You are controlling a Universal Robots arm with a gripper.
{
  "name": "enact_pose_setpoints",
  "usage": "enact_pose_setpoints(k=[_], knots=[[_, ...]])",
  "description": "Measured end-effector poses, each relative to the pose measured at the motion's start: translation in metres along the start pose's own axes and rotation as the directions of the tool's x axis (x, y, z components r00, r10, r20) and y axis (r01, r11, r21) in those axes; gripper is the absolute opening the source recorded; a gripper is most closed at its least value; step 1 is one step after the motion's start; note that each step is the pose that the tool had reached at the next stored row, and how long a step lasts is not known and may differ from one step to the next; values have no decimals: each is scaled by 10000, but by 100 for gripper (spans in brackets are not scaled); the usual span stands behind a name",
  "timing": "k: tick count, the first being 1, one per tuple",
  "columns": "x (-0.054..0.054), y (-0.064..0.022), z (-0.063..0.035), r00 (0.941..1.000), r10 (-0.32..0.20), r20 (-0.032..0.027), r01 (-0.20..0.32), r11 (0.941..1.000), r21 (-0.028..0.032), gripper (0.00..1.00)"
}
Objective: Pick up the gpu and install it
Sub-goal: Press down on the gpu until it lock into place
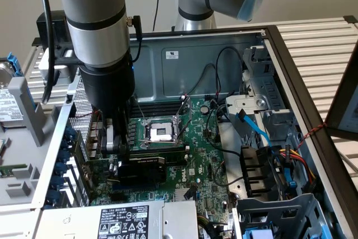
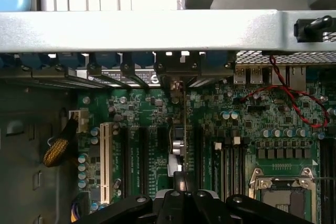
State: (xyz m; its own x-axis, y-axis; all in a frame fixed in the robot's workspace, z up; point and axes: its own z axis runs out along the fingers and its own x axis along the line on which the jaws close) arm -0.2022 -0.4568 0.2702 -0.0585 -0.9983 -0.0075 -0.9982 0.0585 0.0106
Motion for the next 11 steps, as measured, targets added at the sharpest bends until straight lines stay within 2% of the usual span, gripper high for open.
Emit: enact_pose_setpoints(k=[11], knots=[[1,15,28,10000,-2,-1,2,10000,20,11]])
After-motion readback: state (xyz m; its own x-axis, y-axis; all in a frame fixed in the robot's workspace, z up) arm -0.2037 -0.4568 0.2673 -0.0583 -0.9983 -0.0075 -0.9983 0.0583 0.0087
